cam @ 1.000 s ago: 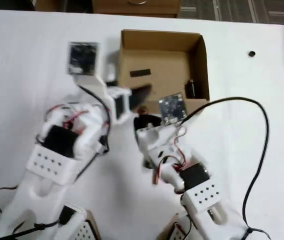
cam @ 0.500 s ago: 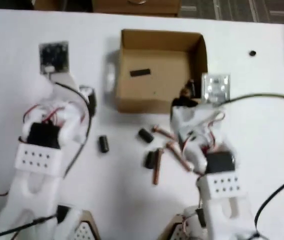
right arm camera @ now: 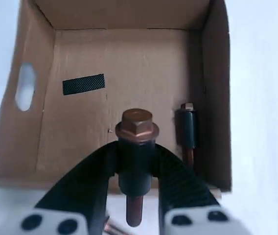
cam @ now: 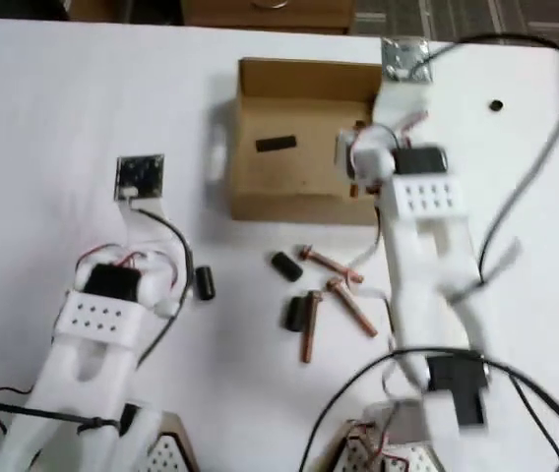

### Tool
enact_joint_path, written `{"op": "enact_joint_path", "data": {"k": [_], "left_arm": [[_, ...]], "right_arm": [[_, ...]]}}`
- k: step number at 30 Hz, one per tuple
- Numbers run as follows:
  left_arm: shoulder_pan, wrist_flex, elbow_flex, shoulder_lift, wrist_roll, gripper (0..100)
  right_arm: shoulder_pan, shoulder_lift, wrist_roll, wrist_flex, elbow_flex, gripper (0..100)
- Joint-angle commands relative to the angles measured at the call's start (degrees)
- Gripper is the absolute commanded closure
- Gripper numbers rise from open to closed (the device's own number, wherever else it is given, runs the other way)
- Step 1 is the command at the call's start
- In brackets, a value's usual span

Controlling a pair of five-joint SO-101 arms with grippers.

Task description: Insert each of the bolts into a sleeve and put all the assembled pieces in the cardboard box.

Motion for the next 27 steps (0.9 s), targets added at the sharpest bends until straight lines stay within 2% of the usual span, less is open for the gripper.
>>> {"op": "enact_joint_path", "data": {"k": [1,8,17,19,24,27], "left_arm": [[-0.4,0.0,1.6,-1.1,-0.3,98],[-0.4,0.2,3.6,-1.2,-0.4,98],[-0.3,0.0,3.4,-1.2,-0.2,98],[-0.3,0.0,3.4,-1.2,-0.2,98],[-0.3,0.0,3.5,-1.2,-0.3,98],[-0.3,0.0,3.5,-1.2,-0.3,98]], "right_arm": [[0.4,11.1,0.7,3.1,-15.5,97.9],[1.9,31.0,0.7,8.8,-34.9,97.9],[5.1,50.1,0.7,9.2,-50.0,97.2],[4.9,52.4,0.7,10.0,-51.4,93.7],[3.6,54.5,0.6,14.1,-54.5,77.7],[3.6,54.5,0.6,16.0,-56.4,75.4]]}}
